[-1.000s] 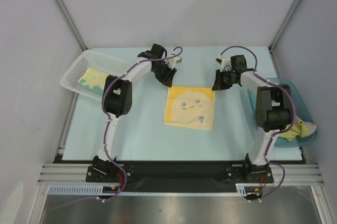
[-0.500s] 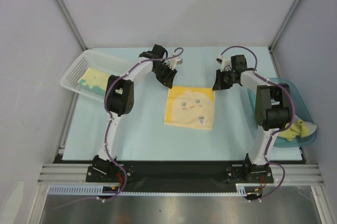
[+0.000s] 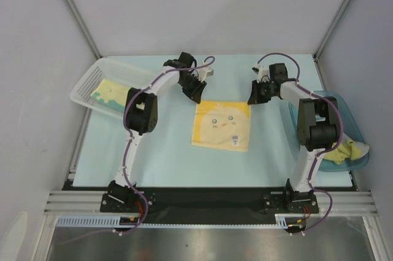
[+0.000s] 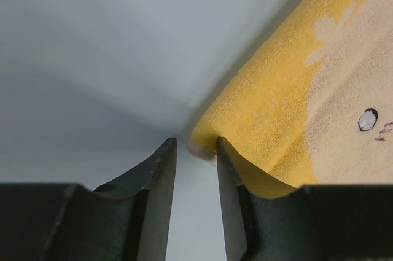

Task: Fold and stack the towels
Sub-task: Fold the towel

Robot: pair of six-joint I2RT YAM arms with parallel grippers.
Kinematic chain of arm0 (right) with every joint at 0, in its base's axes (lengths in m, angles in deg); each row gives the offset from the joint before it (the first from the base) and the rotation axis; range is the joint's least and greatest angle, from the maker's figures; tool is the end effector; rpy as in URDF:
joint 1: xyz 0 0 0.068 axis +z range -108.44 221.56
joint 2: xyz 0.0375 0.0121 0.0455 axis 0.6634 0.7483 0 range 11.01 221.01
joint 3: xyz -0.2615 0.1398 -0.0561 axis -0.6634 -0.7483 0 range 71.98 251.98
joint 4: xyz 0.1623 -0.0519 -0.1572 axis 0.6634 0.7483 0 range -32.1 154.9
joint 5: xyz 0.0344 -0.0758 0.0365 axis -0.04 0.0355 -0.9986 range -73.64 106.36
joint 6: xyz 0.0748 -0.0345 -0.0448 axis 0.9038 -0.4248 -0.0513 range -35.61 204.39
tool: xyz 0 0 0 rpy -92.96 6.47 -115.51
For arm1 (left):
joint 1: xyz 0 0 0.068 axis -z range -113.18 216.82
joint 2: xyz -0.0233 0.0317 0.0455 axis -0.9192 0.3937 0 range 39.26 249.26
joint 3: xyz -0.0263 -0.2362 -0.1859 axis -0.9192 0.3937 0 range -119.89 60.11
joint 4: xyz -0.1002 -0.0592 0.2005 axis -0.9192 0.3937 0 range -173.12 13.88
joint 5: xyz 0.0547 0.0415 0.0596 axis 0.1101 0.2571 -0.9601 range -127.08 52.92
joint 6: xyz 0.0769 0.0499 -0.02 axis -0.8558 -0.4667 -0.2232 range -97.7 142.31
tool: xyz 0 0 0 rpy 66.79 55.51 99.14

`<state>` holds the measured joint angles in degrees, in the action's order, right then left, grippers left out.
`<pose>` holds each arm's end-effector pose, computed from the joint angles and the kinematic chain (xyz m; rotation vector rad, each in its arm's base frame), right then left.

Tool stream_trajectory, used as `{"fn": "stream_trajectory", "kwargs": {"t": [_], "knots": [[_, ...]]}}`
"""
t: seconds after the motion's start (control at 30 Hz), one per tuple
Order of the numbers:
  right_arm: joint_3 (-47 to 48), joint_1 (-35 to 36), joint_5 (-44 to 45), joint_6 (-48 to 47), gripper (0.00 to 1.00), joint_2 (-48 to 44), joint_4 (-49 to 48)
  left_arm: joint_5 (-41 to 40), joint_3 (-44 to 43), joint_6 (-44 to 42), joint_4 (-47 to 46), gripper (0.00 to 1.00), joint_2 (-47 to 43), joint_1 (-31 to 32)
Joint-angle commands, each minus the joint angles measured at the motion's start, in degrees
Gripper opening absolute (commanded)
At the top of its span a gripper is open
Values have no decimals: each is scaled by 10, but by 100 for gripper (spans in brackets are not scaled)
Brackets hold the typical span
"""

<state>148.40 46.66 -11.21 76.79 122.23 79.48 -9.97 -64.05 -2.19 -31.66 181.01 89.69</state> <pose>0.4130 0.0761 0.1910 -0.4580 2.4498 0.5933 0.4690 -0.2398 0.1487 1.1955 2.4255 -0.6442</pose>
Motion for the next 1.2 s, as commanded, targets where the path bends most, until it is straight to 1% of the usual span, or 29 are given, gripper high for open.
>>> {"fn": "stream_trajectory", "kwargs": {"t": [0.0, 0.07, 0.17, 0.2, 0.33, 0.43, 0.47, 0.57, 0.73, 0.87, 0.93, 0.97, 1.17], "knots": [[25, -1, -13, -8, 0, 7, -7, 5, -24, -12, 8, 37, 6, 6], [28, 2, -13, -9, 0, 10, -4, 11, -28, -10, 7, 30, 8, 6], [28, 2, -5, -13, 0, 12, -5, 23, -39, -8, 7, 10, 5, 6], [28, 2, -2, -14, 0, 9, -6, 20, -40, -3, 2, 0, 2, 6], [24, 2, 17, -18, 0, -4, -6, -14, -25, 2, -16, 0, -50, 6], [8, 3, 41, -14, 0, -28, -19, -33, 7, 3, -37, 0, -89, 6], [2, 2, 46, -11, 0, -35, -23, -35, 31, 3, -44, 0, -114, 6], [-24, 8, 56, -1, 0, -67, -44, -34, 66, 2, -65, 0, -147, 6], [-79, 28, 94, 16, 0, -115, -72, -29, 108, 8, -70, 0, -177, 6], [-114, 41, 126, 38, 0, -151, -73, -17, 174, 18, -98, 0, -215, 6], [-133, 48, 132, 47, 0, -184, -76, -10, 202, 26, -113, 0, -242, 7], [-149, 54, 142, 51, 0, -195, -76, -11, 228, 36, -129, 1, -252, 7], [-198, 90, 176, 73, 0, -252, -62, -23, 318, 46, -152, 0, -307, 14]]}}
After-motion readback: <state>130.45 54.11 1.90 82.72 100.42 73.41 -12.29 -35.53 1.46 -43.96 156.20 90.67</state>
